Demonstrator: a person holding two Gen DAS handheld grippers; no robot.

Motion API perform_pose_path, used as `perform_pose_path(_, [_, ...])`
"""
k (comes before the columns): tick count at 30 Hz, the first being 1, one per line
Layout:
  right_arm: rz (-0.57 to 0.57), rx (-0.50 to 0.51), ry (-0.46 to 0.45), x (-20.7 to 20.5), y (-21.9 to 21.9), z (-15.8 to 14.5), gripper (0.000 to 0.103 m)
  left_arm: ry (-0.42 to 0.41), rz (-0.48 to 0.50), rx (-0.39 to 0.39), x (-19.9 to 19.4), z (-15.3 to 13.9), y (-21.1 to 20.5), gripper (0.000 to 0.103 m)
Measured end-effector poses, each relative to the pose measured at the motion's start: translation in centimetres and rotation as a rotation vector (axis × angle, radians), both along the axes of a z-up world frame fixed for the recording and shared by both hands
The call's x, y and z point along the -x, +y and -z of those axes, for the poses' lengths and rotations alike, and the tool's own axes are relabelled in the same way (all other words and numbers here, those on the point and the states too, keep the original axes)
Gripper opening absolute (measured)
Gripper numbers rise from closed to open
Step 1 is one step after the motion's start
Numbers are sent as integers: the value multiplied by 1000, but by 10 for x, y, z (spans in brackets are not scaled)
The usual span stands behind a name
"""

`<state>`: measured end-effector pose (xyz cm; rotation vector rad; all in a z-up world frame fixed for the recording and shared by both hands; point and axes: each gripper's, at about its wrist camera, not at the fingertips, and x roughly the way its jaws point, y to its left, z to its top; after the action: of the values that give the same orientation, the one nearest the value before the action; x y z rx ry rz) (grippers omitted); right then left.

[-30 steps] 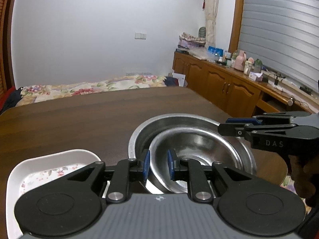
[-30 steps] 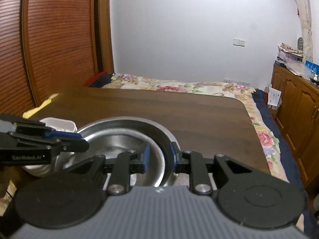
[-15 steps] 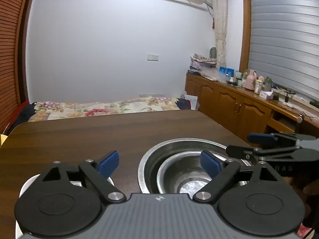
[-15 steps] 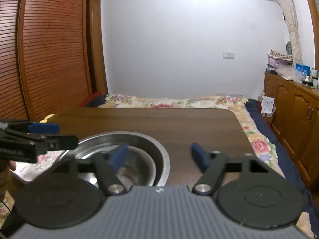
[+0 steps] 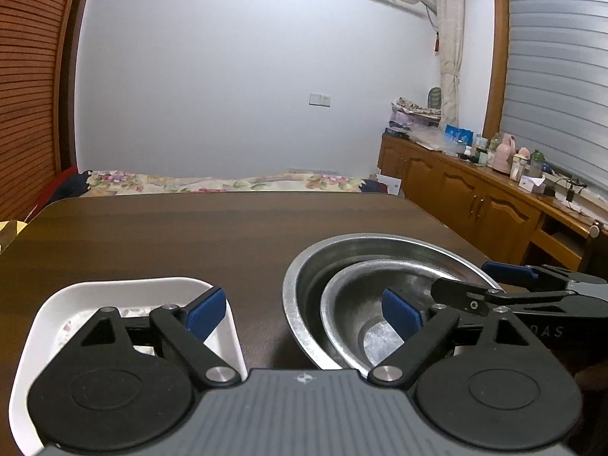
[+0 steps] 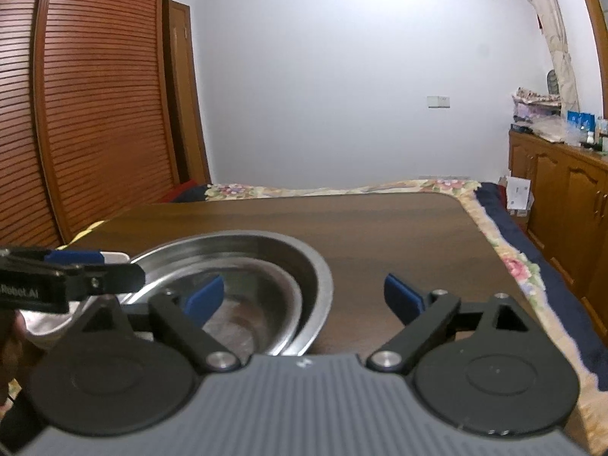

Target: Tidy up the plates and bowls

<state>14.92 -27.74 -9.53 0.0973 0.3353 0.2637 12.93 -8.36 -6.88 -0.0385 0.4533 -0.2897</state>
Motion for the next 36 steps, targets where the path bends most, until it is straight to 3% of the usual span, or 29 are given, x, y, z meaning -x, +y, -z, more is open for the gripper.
perform_pose_path(2, [8, -19, 2, 1, 1, 1, 91, 10, 4, 8, -1, 1, 0, 89])
perform_pose_path(6, [-4, -59, 21, 2, 2, 4, 86, 20, 14, 21, -1, 2, 1, 74])
perform_pose_path(12, [2, -81, 35, 3, 3, 8, 64, 13, 3, 44, 0, 2, 3, 53])
perform_pose_path(18, [11, -92, 31, 4, 4, 10, 49, 22, 3, 30, 0, 5, 1, 33])
perform_pose_path(24, [32, -78, 20, 5, 6, 10, 42, 35, 8, 37, 1, 8, 1, 31])
perform_pose_path(28, [29, -97, 37, 3, 3, 11, 31, 42, 14, 42, 1, 8, 0, 31])
perform_pose_path(36, [31, -124, 52, 2, 2, 12, 26, 68, 26, 68, 2, 11, 4, 31])
